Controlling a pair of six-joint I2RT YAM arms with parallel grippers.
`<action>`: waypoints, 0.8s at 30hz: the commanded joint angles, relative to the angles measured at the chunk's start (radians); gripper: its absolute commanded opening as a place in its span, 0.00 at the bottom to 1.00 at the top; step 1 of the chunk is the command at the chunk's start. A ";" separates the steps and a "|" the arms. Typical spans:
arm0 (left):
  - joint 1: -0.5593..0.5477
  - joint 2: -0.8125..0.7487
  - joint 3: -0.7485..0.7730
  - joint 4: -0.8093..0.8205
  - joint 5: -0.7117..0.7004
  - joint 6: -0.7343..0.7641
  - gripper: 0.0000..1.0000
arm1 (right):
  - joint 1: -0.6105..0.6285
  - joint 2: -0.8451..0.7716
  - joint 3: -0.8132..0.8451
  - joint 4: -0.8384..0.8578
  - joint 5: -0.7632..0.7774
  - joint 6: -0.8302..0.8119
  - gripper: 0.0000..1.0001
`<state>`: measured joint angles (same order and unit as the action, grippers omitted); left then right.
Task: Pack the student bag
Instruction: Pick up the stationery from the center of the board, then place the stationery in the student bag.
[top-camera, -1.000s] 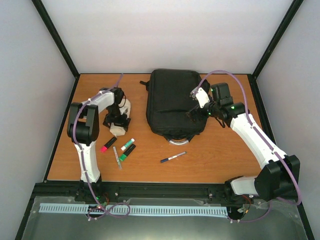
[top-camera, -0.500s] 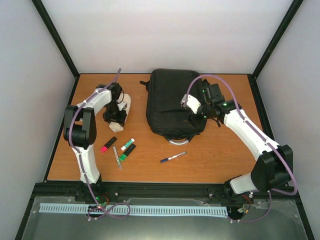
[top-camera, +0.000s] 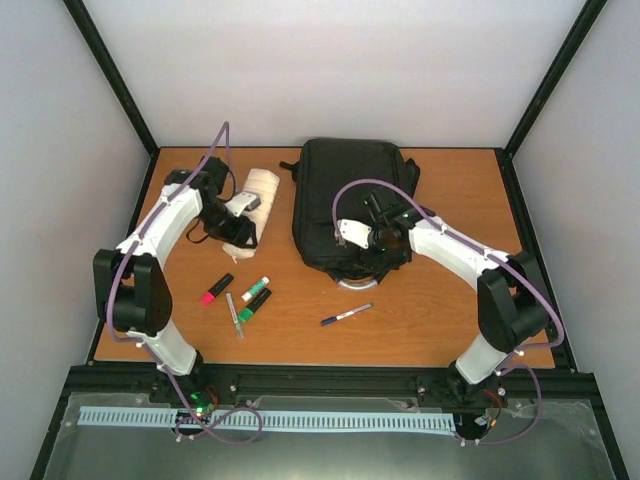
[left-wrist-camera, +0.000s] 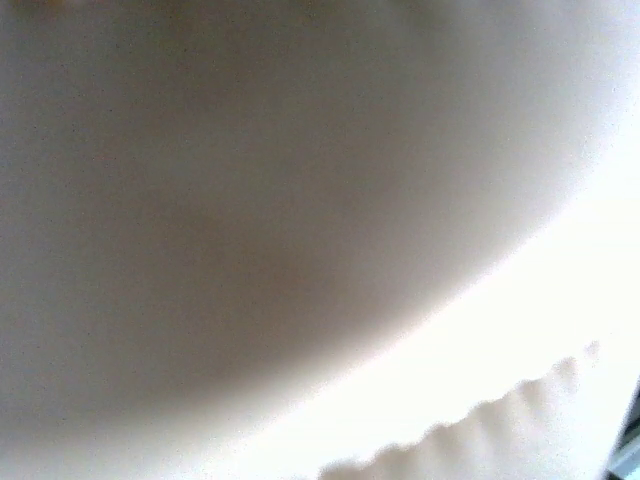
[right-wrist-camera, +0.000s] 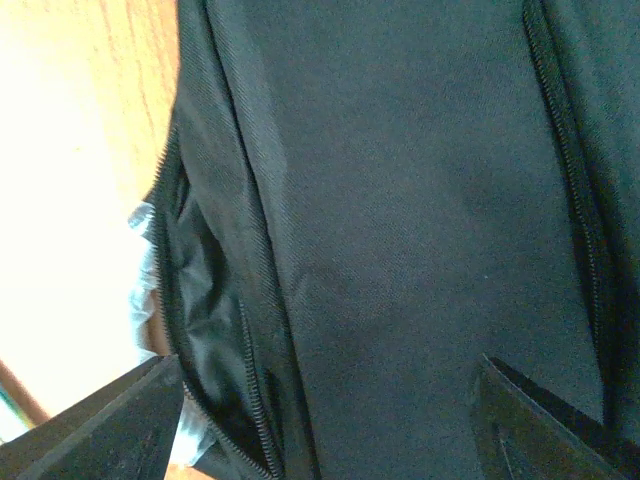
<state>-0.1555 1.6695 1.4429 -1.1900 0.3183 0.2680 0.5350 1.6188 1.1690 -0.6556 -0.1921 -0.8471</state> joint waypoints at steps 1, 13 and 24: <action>0.002 -0.047 -0.031 -0.018 0.088 0.058 0.58 | 0.007 0.041 -0.005 0.035 0.050 -0.030 0.80; 0.002 -0.054 -0.072 -0.006 0.134 0.061 0.59 | 0.015 0.168 0.048 0.091 0.163 0.046 0.73; 0.001 -0.022 -0.038 -0.058 0.118 0.135 0.59 | 0.017 0.278 0.442 -0.122 0.067 0.222 0.21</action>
<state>-0.1555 1.6382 1.3533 -1.2079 0.4320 0.3412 0.5488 1.8824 1.4509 -0.7322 -0.0784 -0.7193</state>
